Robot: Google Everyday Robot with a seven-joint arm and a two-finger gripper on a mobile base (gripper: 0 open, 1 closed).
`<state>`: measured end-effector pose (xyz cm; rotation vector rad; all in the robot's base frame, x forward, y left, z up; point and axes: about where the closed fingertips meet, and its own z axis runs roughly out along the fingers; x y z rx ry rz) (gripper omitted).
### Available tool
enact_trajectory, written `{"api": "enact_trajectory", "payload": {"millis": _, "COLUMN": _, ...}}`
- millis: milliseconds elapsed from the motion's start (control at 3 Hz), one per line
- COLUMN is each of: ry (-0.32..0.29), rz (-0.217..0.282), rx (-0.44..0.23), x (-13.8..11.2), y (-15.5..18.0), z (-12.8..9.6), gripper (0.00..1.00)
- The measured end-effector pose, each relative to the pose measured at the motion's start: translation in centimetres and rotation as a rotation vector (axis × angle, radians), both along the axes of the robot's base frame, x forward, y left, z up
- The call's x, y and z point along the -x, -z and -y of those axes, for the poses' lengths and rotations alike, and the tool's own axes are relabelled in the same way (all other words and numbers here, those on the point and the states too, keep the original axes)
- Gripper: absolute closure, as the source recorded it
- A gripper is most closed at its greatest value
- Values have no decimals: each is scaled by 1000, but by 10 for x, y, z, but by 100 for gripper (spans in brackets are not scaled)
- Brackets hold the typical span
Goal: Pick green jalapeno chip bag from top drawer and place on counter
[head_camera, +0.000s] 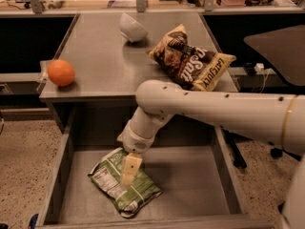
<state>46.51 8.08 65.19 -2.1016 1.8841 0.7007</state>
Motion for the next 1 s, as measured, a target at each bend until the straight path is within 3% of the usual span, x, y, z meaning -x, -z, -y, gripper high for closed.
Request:
{"api": "enact_trajectory", "payload": {"millis": 333, "ry": 41, "rz": -75, "rx": -20, "x": -3, "y": 29, "z": -16, "gripper": 26}}
{"api": "enact_trajectory", "payload": {"millis": 667, "ry": 94, "rz": -92, "rx": 5, "x": -1, "y": 48, "z": -20, "gripper": 49}}
{"api": "enact_trajectory", "payload": {"millis": 1000, "ry": 94, "rz": -92, "rx": 5, "x": -1, "y": 46, "z": -20, "gripper": 72}}
